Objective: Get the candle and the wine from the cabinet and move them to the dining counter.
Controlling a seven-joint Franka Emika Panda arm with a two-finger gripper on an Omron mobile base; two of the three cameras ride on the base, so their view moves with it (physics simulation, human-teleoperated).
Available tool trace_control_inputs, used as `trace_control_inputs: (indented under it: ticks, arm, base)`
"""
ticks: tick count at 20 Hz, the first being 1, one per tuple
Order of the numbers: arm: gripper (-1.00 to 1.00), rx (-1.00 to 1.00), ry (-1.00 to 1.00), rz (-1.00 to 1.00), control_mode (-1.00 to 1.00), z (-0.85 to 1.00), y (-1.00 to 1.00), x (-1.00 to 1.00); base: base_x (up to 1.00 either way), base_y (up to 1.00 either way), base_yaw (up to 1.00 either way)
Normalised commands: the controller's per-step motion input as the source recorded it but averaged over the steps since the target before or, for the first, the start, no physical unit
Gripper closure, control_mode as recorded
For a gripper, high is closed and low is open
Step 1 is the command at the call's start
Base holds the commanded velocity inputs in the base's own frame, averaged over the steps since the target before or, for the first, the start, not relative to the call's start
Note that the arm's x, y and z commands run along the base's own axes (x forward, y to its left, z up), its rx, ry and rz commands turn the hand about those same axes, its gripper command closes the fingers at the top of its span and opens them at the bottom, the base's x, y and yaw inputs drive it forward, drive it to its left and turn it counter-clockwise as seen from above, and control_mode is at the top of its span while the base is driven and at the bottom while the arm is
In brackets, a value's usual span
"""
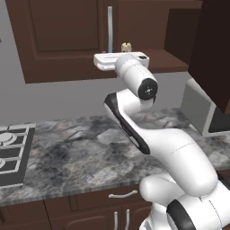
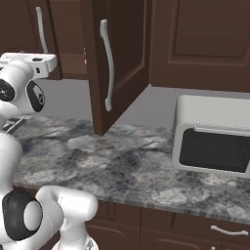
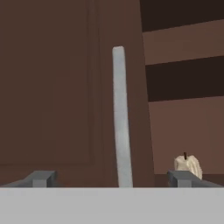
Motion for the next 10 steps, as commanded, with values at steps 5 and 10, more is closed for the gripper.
trace_control_inputs:
  ticks: [5, 10]
  arm:
    - [-1.0, 0.0, 0.0, 0.0, -1.0, 0.0, -0.01, 0.25]
    - [-1.0, 0.0, 0.0, 0.0, -1.0, 0.0, 0.0, 0.23]
  base:
    - [0.0, 0.0, 0.0]
    - [0.0, 0.0, 0.0]
